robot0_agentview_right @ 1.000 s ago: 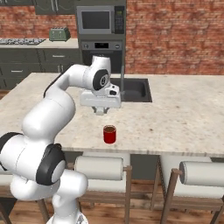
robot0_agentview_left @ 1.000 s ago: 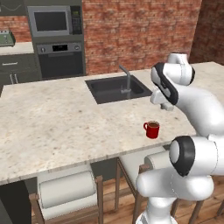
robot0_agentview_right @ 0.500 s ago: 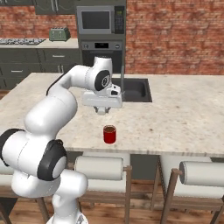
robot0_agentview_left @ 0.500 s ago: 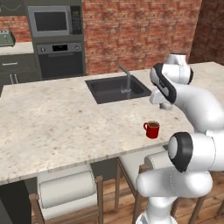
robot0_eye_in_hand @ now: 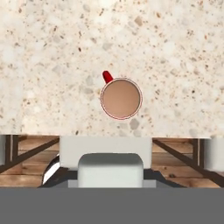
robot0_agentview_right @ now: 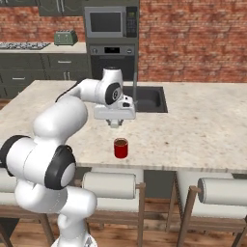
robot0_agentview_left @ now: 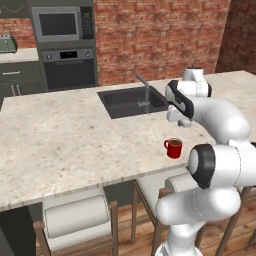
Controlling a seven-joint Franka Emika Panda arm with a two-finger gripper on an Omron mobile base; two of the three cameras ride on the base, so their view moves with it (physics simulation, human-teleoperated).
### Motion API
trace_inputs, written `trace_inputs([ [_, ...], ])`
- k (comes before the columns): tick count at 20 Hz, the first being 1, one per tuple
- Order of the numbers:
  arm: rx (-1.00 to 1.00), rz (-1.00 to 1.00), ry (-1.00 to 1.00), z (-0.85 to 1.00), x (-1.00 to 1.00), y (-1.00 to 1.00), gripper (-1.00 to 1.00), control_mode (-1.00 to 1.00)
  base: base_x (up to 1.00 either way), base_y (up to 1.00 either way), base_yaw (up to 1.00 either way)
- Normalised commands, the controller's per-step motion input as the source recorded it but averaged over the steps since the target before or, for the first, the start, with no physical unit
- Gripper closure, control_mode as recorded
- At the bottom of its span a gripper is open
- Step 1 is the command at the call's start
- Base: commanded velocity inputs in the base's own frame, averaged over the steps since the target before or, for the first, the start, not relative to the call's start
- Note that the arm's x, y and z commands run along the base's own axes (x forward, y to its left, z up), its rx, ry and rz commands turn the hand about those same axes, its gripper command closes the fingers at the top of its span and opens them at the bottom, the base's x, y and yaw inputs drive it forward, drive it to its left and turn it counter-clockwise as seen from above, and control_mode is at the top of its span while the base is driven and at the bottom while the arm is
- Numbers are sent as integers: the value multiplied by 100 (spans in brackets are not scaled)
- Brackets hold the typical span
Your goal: Pick up the marshmallow and place it in the cup of hot chocolate on the dining counter.
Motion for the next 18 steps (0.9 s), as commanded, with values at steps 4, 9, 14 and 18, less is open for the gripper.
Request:
trace_inputs([
  [4, 0, 0, 0, -9, 21, 0, 100, -100, 0, 0, 0],
  [9, 0, 0, 0, -16, 16, 0, 100, -100, 0, 0, 0],
  [14, 0, 0, 0, -9, 0, 0, 100, -100, 0, 0, 0],
  [18, 0, 0, 0, -15, 11, 0, 100, -100, 0, 0, 0],
])
